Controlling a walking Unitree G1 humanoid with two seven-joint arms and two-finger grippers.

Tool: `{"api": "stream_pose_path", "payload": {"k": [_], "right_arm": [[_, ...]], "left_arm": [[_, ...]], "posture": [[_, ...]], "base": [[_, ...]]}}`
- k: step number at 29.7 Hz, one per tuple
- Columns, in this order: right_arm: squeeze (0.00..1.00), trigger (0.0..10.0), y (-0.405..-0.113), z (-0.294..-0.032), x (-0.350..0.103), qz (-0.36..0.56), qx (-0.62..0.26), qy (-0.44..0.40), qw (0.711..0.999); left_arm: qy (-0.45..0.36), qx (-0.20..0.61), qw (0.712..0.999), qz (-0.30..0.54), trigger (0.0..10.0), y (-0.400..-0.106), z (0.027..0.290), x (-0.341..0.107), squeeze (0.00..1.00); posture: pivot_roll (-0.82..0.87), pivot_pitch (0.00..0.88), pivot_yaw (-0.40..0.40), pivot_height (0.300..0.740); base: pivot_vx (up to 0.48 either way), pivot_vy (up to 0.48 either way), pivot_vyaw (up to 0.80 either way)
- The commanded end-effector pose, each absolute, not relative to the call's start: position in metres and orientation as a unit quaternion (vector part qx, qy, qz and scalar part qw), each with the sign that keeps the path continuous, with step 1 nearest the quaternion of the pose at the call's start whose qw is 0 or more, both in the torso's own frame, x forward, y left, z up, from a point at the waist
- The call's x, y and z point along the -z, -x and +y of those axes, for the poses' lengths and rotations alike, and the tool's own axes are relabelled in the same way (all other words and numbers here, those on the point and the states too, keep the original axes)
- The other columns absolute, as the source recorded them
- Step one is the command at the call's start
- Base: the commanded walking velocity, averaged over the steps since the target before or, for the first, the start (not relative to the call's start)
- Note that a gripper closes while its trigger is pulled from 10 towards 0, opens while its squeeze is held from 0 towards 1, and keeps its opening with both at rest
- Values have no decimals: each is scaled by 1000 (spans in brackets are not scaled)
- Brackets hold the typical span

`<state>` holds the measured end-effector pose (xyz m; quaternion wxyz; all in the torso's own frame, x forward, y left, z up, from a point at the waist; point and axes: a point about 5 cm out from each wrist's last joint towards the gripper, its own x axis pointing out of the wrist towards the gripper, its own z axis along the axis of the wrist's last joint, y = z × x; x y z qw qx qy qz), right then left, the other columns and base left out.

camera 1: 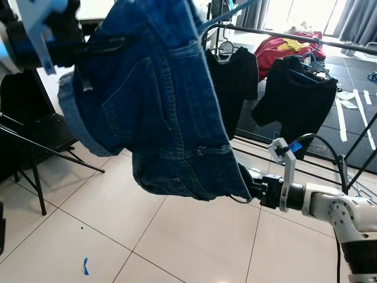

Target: Hang hanger

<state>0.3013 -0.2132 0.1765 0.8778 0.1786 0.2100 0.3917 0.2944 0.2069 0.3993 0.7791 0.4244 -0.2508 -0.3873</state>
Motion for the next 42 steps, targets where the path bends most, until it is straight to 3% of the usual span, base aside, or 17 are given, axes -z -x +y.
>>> {"api": "stream_pose_path", "payload": {"k": [1, 3, 7, 12, 17, 18, 19, 21, 22, 31, 34, 37, 42], "right_arm": [[0, 0, -306, -214, -193, 183, -396, -207, 875], [0, 0, -306, -214, -193, 183, -396, -207, 875], [0, 0, -315, -214, -241, 108, -415, -241, 871], [0, 0, -317, -214, -246, 101, -414, -242, 872], [0, 0, -321, -208, -241, 121, -397, -192, 890], [0, 6627, -322, -207, -228, 153, -377, -150, 901], [0, 10000, -323, -208, -212, 188, -352, -117, 909], [0, 10000, -324, -210, -197, 221, -328, -126, 910], [1000, 10000, -323, -210, -180, 255, -311, -152, 903], [1000, 10000, -316, -207, -173, 256, -339, -184, 886], [1000, 10000, -302, -204, -188, 192, -418, -259, 850], [1000, 10000, -295, -202, -197, 148, -460, -283, 829], [1000, 10000, -282, -195, -198, 132, -511, -255, 810]], "left_arm": [[-444, 370, 784, -229, 275, -297, 217, -390, 0], [-444, 370, 784, -229, 275, -297, 217, -390, 0], [-421, 372, 811, -164, 471, -308, 234, -348, 0], [-417, 374, 813, -158, 471, -308, 235, -342, 0], [-400, 374, 821, -162, 314, -306, 238, -336, 0], [-393, 371, 823, -174, 314, -304, 238, -340, 0], [-387, 367, 824, -191, 314, -302, 237, -347, 0], [-379, 362, 824, -214, 314, -299, 235, -359, 0], [-365, 356, 823, -251, 392, -294, 232, -377, 0], [-353, 349, 818, -291, 745, -288, 228, -398, 0], [-350, 349, 810, -316, 980, -283, 225, -412, 0], [-350, 351, 807, -322, 980, -281, 223, -414, 0], [-349, 357, 803, -326, 1020, -280, 217, -416, 0]], "posture": [[-67, 18, 5, 740], [-67, 18, 5, 740], [-69, 20, 5, 740], [-69, 20, 5, 740], [-63, 20, -4, 740], [-59, 19, -6, 740], [-56, 19, -8, 740], [-58, 20, -5, 740], [-56, 18, -8, 740], [-57, 16, -9, 740], [-63, 11, -6, 740], [-64, 7, -5, 740], [-63, 12, -2, 740]], "base": [[0, 0, 0], [0, 0, 0], [0, 0, 0], [0, 0, 0], [0, 0, 0], [0, 0, 0], [0, 0, 0], [0, 0, 0], [0, 0, 0], [0, 0, 0], [0, 0, 0], [0, 0, 0], [0, 0, 0]]}}
